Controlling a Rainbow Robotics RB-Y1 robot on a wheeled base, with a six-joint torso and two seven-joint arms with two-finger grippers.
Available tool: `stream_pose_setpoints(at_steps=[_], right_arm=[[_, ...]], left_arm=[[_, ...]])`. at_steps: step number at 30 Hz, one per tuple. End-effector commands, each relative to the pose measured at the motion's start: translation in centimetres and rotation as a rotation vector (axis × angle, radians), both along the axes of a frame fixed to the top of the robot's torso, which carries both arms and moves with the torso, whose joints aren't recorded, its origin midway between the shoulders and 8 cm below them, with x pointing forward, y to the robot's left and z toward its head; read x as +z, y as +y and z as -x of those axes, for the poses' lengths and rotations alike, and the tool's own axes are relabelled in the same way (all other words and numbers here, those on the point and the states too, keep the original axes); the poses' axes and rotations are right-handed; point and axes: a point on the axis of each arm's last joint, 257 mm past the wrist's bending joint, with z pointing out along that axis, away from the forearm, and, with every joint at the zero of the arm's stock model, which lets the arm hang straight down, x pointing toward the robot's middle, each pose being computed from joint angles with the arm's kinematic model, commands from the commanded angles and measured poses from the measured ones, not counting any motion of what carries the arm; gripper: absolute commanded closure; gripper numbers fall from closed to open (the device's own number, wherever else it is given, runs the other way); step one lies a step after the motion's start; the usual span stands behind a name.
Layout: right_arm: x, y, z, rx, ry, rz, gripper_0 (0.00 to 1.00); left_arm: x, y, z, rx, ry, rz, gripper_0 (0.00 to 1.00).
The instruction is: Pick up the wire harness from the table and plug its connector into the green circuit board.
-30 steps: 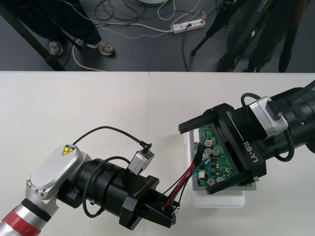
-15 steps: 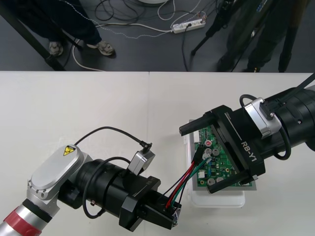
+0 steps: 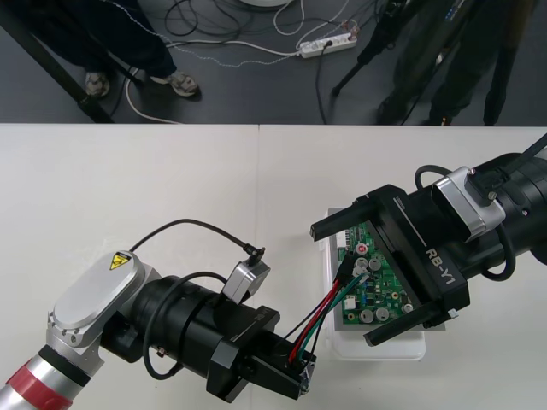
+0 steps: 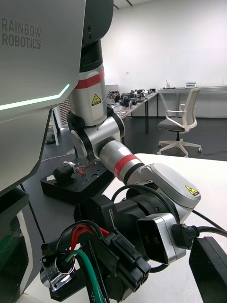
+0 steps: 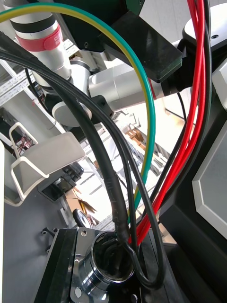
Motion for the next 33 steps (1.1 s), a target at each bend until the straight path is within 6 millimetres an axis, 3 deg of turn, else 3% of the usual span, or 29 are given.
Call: stream_pose_setpoints(at_steps=[1,2,3,7,11,30,31,33], right_arm=[[0.59,0.0,0.42,0.039,-0.071,-0.014,0.12],[0.56,0.02,0.45,0.04,-0.071,-0.013,0.38],[0.59,0.05,0.46,0.04,-0.07,-0.015,0.52],[0.59,0.05,0.46,0.041,-0.072,-0.015,0.81],[0.64,0.08,0.49,0.042,-0.074,-0.019,0.99],[0.93,0.36,0.86,0.047,-0.047,-0.059,0.99],[0.93,0.23,0.73,0.044,-0.034,-0.064,0.89],[1.08,-0.06,0.36,0.037,-0.002,-0.079,0.57]], left_arm=[[1.67,-0.11,2.58,-0.085,0.056,0.038,1.0],[1.71,-0.12,2.6,-0.086,0.056,0.037,1.0],[1.82,-0.12,2.64,-0.087,0.054,0.04,1.0],[1.89,-0.13,2.69,-0.089,0.055,0.04,1.0],[1.91,-0.11,2.7,-0.089,0.058,0.041,1.0],[1.86,-0.09,2.74,-0.088,0.061,0.041,1.0],[1.83,-0.09,2.72,-0.087,0.062,0.04,1.0],[1.83,-0.09,2.72,-0.087,0.061,0.041,1.0]])
